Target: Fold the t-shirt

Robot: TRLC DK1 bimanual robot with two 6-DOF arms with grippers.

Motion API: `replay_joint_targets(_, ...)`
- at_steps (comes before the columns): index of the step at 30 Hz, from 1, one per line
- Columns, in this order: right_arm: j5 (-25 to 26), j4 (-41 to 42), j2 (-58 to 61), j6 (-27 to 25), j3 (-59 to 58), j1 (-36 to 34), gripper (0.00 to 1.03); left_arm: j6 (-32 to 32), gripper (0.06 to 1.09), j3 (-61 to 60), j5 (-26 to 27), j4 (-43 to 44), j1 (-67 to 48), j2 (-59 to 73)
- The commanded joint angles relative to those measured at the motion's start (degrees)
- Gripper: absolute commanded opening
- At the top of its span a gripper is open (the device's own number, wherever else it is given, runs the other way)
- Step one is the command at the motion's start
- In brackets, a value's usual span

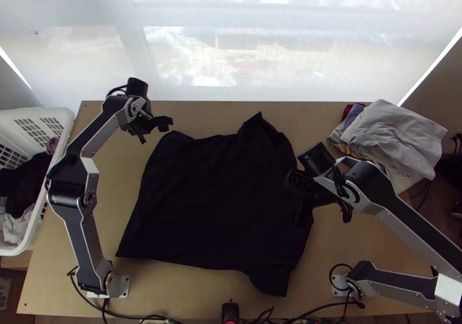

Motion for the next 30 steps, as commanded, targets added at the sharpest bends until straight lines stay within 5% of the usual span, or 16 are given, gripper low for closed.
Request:
replay_joint_targets(1,-0.3,0.4,2.2,0.2,1.3,-1.2,0.99,0.1,0.85,6.3,-0.2,0.4,-1.0,9.5)
replay_joint_targets(11,-0.6,0.8,3.3,0.1,2.5,-1.8,0.99,0.1,0.83,8.0,-0.2,-2.2,-1.8,11.5)
replay_joint_targets(15,-0.6,1.1,3.7,0.0,2.8,-2.3,0.99,-0.1,0.64,8.0,-0.2,-3.8,-2.0,11.6)
replay_joint_targets(18,-0.5,2.3,4.2,-0.4,3.2,-3.3,0.99,0.9,0.33,8.0,0.0,-4.2,-2.2,11.6)
replay_joint_targets(21,-0.5,4.1,5.6,-0.8,4.1,-5.5,0.99,2.3,0.14,8.0,0.2,-5.1,-2.3,11.4)
replay_joint_targets(30,-0.6,13.5,19.8,-3.2,11.5,-14.1,0.99,3.1,0.09,7.9,0.2,-7.7,-2.4,7.2)
